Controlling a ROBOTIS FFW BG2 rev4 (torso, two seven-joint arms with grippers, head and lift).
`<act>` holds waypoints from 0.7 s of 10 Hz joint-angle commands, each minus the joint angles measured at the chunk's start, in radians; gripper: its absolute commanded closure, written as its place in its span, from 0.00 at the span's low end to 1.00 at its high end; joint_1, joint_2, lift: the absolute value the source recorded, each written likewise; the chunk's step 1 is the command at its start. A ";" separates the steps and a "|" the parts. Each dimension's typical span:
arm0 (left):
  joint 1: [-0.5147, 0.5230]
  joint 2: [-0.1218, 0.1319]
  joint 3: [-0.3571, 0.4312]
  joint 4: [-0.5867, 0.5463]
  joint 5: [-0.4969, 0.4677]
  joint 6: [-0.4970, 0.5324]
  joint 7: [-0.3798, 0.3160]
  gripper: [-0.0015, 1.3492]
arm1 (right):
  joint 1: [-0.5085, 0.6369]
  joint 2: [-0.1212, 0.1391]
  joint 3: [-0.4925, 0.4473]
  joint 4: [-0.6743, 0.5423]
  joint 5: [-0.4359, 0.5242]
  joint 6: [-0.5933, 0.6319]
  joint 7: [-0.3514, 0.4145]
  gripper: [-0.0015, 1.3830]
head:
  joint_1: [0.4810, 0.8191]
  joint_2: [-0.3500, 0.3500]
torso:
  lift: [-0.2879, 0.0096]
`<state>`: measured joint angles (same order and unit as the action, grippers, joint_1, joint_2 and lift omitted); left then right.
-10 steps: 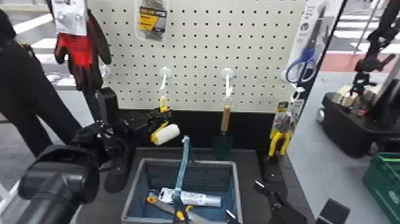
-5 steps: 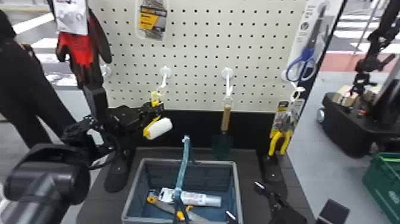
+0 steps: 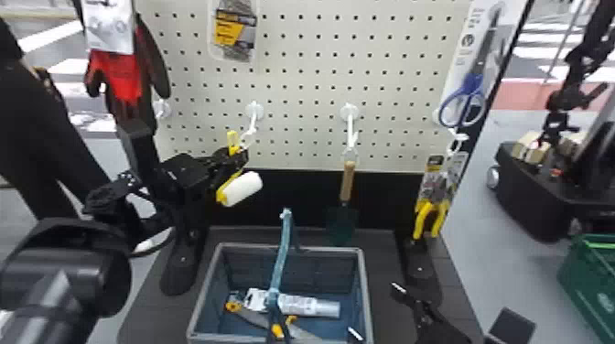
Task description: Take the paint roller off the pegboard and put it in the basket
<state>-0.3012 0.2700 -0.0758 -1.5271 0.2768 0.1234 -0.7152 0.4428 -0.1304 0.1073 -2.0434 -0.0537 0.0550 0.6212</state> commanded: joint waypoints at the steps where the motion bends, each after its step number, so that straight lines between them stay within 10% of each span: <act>1: 0.012 -0.002 0.004 -0.035 0.007 0.006 0.000 0.91 | 0.000 0.000 0.000 0.000 0.000 0.000 0.000 0.18 | 0.20 0.50 | 0.63; 7: 0.085 -0.011 0.034 -0.173 0.027 0.030 0.008 0.91 | 0.004 0.000 -0.001 0.007 0.002 0.008 0.000 0.18 | 0.20 0.50 | 0.63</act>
<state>-0.2239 0.2610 -0.0448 -1.6873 0.3008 0.1525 -0.7071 0.4472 -0.1305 0.1058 -2.0373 -0.0521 0.0611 0.6212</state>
